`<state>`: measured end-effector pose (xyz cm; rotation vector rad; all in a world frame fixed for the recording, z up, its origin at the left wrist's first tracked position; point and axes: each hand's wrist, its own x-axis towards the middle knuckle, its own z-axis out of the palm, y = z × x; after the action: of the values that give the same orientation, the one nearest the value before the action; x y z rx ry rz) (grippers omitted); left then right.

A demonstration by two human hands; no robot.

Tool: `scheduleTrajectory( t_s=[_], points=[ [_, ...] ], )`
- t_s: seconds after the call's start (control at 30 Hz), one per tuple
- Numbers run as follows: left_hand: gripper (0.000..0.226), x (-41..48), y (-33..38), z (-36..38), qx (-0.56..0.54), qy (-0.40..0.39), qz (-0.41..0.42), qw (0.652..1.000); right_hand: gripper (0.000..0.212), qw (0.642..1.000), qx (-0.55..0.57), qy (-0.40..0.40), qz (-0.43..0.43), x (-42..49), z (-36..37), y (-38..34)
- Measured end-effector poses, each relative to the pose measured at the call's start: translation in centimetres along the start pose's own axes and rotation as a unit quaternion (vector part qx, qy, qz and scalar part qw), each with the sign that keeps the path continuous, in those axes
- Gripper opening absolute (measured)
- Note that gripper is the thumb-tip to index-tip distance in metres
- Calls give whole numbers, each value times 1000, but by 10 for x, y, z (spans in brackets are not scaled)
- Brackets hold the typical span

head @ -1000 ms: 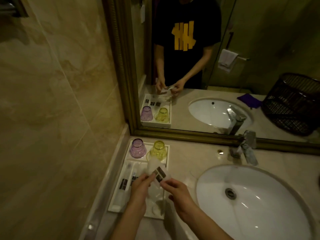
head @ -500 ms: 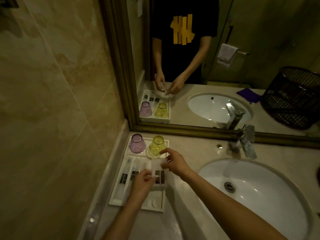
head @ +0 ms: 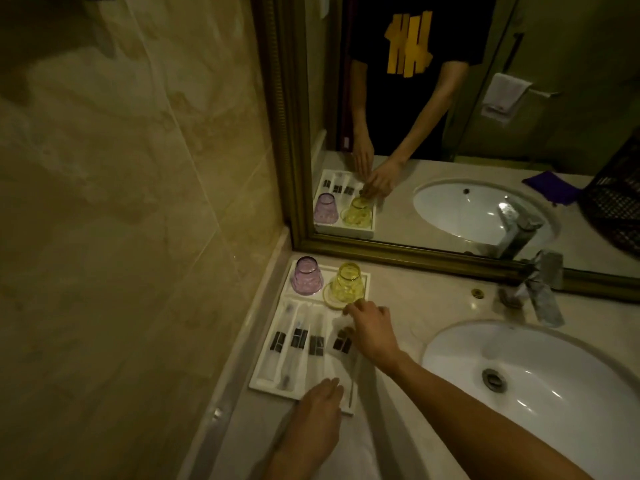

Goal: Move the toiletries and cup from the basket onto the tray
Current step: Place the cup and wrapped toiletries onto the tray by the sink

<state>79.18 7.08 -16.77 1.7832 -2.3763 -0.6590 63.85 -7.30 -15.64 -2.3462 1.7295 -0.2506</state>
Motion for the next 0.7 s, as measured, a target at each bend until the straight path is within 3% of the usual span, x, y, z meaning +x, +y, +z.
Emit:
scheduleTrajectory(
  t_s=[0.13, 0.33, 0.43, 0.6, 0.7],
  points=[
    [50, 5, 2, 1, 29, -15, 22, 999, 27, 989, -84, -110, -59, -3, 11, -15],
    [48, 11, 0, 3, 53, -61, 28, 996, 30, 982, -124, -120, -77, 10, 14, -1],
    [48, 12, 0, -1, 58, -36, 13, 998, 32, 983, -107, -123, -84, 11, 15, 4],
    [57, 16, -6, -7, 99, 12, -80, 992, 35, 987, -71, -127, -62, 5, 15, 5],
    [49, 22, -15, 3, 199, -51, -13, 979, 36, 987, -70, -131, -62, 4, 14, 6]
  ],
)
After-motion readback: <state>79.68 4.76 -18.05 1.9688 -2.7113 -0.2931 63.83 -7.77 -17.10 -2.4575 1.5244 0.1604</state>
